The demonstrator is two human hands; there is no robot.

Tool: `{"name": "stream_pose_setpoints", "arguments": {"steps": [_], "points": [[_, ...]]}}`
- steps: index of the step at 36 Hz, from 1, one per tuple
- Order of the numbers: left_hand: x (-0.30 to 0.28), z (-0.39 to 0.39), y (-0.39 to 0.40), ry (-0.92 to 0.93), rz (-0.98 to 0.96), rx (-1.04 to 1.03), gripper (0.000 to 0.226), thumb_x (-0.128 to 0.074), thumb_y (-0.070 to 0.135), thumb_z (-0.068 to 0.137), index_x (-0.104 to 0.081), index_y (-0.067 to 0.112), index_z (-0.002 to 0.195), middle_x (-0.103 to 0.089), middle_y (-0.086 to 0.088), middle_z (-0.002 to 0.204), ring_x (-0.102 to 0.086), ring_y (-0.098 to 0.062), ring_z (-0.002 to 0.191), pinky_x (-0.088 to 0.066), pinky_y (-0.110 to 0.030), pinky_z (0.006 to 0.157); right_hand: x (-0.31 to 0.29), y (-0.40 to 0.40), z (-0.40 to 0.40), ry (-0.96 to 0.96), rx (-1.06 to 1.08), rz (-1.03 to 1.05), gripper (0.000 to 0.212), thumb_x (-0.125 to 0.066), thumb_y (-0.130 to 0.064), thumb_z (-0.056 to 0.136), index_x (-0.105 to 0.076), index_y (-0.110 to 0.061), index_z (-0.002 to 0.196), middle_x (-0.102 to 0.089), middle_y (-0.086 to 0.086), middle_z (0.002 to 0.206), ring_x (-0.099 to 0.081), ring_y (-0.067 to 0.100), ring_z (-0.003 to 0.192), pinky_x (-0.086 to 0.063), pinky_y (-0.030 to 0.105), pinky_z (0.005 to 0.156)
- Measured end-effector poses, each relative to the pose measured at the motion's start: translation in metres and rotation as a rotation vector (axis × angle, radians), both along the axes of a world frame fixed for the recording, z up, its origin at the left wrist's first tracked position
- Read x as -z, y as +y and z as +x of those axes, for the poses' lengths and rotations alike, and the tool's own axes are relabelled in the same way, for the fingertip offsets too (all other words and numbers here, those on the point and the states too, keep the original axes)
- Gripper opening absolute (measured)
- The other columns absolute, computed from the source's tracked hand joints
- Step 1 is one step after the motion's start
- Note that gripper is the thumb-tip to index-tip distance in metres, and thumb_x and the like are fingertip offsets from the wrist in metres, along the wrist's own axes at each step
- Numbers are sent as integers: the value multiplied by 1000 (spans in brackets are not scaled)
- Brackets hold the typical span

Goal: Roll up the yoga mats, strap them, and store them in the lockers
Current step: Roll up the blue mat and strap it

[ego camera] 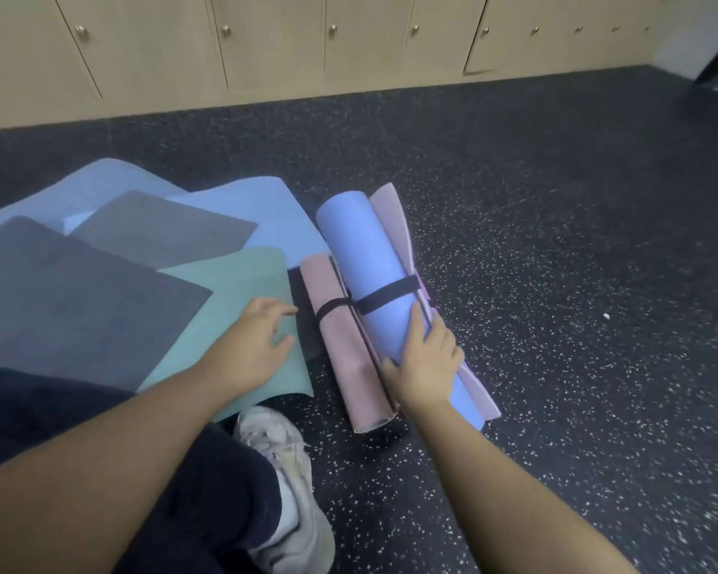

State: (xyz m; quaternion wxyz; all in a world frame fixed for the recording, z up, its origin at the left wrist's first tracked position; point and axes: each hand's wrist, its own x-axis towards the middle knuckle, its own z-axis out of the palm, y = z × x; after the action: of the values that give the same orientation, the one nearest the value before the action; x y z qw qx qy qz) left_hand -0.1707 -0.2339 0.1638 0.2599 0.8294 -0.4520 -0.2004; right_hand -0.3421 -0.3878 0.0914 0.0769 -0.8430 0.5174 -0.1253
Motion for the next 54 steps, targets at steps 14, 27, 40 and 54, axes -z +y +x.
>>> {"name": "stream_pose_setpoints", "arguments": {"steps": [14, 27, 40, 54], "points": [[47, 0, -31, -186, 294, 264, 49, -45, 26, 100, -33, 26, 147, -25, 4, 151, -27, -15, 138, -28, -32, 112, 22, -109, -25, 130, 163, 101, 85, -70, -38, 79, -23, -22, 148, -21, 19, 154, -26, 37, 137, -18, 49, 110], [102, -6, -52, -569, 23, 600, 80, -93, 24, 45, -55, 22, 115, -64, 2, 110, -45, -18, 113, -56, -39, 77, 41, -174, -33, 262, 154, 96, 78, -68, -33, 81, -26, -17, 145, -26, 21, 151, -32, 39, 132, -22, 50, 111], [119, 1, -64, -525, 107, 541, 69, -94, 23, 47, -67, 15, 110, -67, -4, 109, -67, -30, 103, -58, -43, 73, 77, -203, -41, 312, 137, 215, 86, -67, -39, 83, -19, -20, 150, -17, 15, 158, -21, 34, 143, -14, 49, 117], [119, 3, -67, -439, 171, 432, 61, -91, 12, 54, -68, 9, 110, -68, -11, 105, -66, -37, 100, -57, -51, 70, 102, -190, -57, 402, 43, 296, 66, -42, -13, 93, -14, -27, 151, -2, -3, 161, -7, 23, 145, -23, 47, 110]]}}
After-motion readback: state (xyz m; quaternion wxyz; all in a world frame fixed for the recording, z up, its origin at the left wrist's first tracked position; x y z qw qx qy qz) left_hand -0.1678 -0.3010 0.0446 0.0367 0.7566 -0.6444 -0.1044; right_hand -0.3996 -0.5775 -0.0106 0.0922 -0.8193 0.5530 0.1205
